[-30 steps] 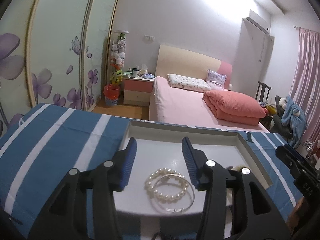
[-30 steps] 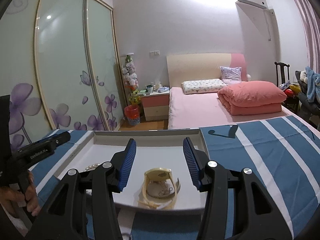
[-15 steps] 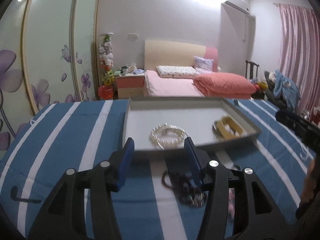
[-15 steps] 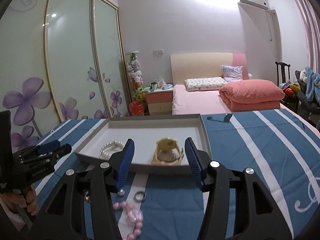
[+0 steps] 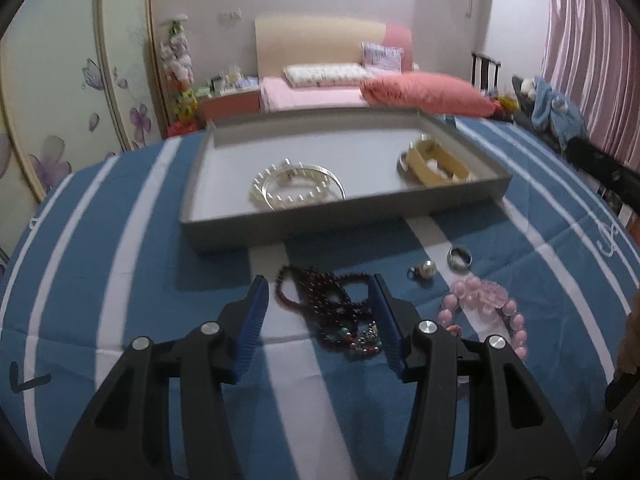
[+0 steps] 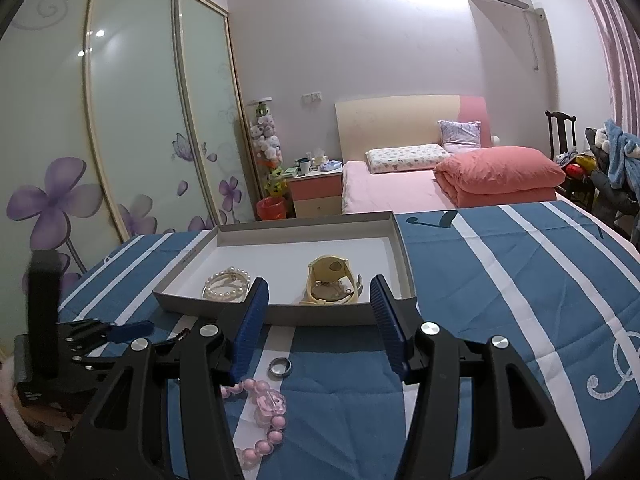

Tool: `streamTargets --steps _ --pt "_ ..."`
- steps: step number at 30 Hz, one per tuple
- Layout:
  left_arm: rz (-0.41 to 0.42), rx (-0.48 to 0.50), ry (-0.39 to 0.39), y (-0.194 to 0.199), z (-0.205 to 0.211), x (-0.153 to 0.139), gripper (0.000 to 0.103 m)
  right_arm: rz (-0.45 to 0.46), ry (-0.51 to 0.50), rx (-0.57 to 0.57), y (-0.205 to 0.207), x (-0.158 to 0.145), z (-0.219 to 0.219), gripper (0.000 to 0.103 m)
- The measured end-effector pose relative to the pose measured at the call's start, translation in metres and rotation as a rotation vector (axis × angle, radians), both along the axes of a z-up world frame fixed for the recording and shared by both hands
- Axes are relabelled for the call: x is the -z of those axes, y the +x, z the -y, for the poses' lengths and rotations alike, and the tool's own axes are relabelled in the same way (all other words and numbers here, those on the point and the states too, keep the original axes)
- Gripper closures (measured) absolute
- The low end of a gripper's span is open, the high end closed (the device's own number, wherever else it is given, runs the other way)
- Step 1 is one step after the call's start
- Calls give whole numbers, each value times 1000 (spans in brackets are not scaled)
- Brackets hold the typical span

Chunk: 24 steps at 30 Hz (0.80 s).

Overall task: Organize jewelry
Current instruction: 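Grasp the dark red bead bracelet with the left tool while the right tool grasps the pink bead bracelet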

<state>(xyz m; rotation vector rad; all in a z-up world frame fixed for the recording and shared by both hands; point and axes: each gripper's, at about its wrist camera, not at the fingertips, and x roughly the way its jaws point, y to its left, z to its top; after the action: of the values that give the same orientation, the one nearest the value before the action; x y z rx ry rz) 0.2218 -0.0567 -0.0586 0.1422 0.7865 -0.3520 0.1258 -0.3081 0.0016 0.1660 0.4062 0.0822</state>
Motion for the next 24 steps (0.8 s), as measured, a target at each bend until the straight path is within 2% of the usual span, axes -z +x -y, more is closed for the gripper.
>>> streamTargets --steps 2,4,8,10,11,13,14,15,16,24 --pt "-29 -7 2 6 4 4 49 -5 3 1 0 2 1 49" --pt "-56 -21 22 12 8 9 43 -10 7 3 1 2 2 49" --pt "-108 -28 51 21 15 17 43 -20 12 1 3 4 3 49" --pt "-104 -38 58 22 17 17 45 -23 12 -1 3 5 2 49" --pt "-102 -43 56 23 17 18 48 -25 12 -2 3 6 2 49" --pt "-95 -47 57 24 18 17 66 -29 11 -6 3 6 1 49" --pt "-93 -50 57 24 18 16 71 -30 10 -7 4 6 1 49" --pt "-91 -50 56 25 17 16 83 -33 10 -10 3 7 0 49" --pt "-91 -52 55 25 17 16 88 -35 10 -11 4 6 0 49" --pt "-98 -120 34 27 -16 13 93 -65 -8 -39 -3 8 -6 49"
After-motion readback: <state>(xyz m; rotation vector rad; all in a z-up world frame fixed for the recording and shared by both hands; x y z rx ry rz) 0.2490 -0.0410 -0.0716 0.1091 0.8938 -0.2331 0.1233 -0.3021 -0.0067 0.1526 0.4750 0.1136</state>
